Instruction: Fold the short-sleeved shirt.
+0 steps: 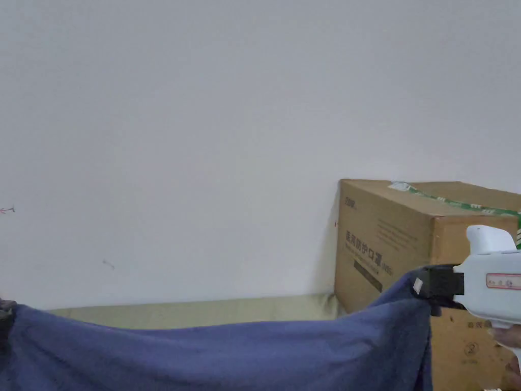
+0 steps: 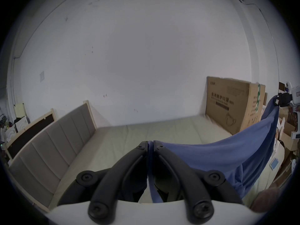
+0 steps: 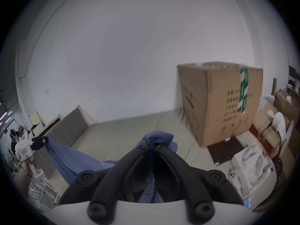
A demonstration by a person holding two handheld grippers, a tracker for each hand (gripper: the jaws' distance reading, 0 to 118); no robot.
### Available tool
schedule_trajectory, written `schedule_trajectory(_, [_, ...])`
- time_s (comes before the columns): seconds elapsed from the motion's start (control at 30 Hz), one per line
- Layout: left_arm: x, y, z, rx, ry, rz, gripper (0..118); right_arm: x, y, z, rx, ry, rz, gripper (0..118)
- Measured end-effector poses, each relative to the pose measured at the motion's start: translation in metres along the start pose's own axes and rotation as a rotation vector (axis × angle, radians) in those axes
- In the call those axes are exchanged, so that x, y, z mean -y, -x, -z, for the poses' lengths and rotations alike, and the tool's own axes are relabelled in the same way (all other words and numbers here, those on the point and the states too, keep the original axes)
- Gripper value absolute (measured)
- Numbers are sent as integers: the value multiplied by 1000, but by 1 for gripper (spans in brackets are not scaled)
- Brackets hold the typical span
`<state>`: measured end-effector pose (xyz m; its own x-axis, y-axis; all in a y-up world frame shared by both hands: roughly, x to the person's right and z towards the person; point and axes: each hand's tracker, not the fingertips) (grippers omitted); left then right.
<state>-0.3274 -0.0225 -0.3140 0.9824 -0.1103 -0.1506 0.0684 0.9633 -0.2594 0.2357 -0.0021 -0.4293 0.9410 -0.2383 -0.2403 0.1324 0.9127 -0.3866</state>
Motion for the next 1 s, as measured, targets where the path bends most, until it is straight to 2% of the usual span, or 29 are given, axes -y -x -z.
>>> schedule_trajectory(0.3, [-89,12,30,-70,-96,-29,6,-105,38,13,10,-92,-34,5])
schedule_trajectory(0.6, [-145,20,113,-151,-131,-87,6,-186,68,92,76,-152,-78,5])
schedule_trajectory(0.83, [-174,16,184,-225,-232,-50,6,-227,86,154,161,-259,-130,5])
schedule_trajectory(1.0, [-168,6,220,-259,-298,1,6,-236,93,179,211,-337,-170,5])
